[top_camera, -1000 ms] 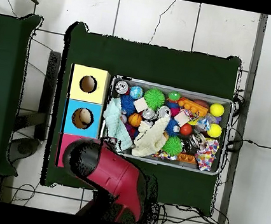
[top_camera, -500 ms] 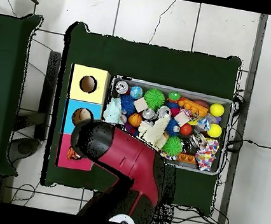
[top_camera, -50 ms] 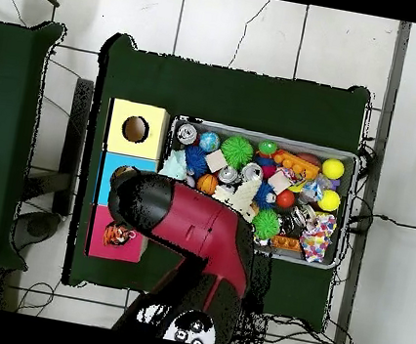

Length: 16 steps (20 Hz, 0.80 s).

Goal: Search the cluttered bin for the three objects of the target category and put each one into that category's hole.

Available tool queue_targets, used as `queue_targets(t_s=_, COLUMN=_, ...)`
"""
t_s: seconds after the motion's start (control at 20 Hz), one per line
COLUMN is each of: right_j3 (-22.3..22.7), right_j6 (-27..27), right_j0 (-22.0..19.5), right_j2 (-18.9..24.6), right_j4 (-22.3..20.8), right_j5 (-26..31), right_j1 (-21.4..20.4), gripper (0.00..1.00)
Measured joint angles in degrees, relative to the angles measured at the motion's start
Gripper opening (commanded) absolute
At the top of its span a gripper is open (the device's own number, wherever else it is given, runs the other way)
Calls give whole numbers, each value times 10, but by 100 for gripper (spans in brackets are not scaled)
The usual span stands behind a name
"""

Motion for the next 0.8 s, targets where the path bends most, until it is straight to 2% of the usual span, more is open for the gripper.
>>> queue_targets(t_s=0.8, right_j3=-2, right_j6=0, right_j0=-7, right_j2=30, right_j4=-14, right_j5=-6, right_j1=12, gripper=0)
